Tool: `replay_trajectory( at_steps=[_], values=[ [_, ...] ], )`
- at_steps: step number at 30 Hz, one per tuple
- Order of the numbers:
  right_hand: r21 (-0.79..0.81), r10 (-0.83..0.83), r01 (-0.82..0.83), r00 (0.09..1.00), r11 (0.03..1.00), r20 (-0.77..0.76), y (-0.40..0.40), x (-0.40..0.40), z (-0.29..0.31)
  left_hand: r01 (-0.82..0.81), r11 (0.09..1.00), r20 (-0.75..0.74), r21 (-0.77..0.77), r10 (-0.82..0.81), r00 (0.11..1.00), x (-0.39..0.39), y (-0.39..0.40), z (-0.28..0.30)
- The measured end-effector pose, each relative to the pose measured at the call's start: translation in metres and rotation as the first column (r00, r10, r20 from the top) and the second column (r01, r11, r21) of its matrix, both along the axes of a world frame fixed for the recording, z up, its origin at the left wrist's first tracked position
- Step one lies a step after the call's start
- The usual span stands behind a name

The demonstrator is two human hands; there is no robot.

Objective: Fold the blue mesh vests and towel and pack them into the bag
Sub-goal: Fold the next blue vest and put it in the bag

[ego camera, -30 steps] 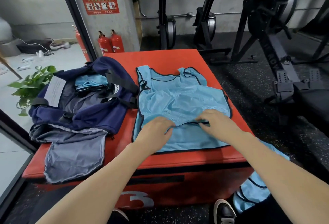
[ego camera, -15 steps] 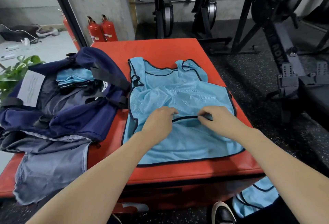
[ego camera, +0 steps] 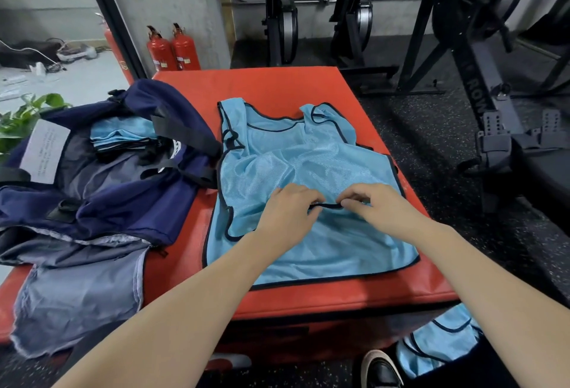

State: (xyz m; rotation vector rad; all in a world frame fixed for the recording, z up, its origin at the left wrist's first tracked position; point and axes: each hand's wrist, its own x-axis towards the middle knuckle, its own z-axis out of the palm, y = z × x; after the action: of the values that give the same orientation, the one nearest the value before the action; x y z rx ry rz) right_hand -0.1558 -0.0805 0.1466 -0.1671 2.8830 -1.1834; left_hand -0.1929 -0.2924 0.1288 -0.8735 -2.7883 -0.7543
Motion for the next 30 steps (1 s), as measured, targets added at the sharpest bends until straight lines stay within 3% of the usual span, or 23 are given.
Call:
replay_trajectory(
  at_steps=[6,9,11,17,20,25,30],
  values=[
    [-0.052,-0.004,0.004,1.000,0.999,0.016,0.000,0.005,0.003,0.038,0.999,0.113,0.007,-0.039,0.993,0.002,-0.003,0.004],
    [0.049,0.030,-0.030,0.999,0.998,0.011,0.001,0.007,0.002,0.022,0.999,0.138,0.032,-0.026,0.990,0.003,-0.010,0.009],
    [0.095,0.023,-0.023,1.000,0.995,0.001,0.002,0.009,0.002,0.036,0.999,0.134,0.037,-0.041,0.990,0.006,-0.014,0.013],
    [0.024,-0.069,0.071,0.995,0.997,-0.066,0.005,0.023,0.009,0.103,0.989,0.068,-0.105,-0.096,0.993,0.016,-0.037,0.019],
    [0.027,-0.081,0.083,0.992,0.996,-0.093,0.010,0.032,0.012,0.084,0.989,0.042,-0.119,-0.079,0.996,0.021,-0.052,0.023],
    [0.184,-0.093,0.120,0.985,0.976,-0.147,0.024,0.048,0.012,-0.038,0.991,0.026,-0.131,0.042,0.999,0.033,-0.086,0.032],
    [0.173,-0.122,0.161,0.969,0.972,-0.217,0.035,0.067,0.010,-0.108,0.990,0.017,-0.089,0.110,0.994,0.048,-0.128,0.029]
  ],
)
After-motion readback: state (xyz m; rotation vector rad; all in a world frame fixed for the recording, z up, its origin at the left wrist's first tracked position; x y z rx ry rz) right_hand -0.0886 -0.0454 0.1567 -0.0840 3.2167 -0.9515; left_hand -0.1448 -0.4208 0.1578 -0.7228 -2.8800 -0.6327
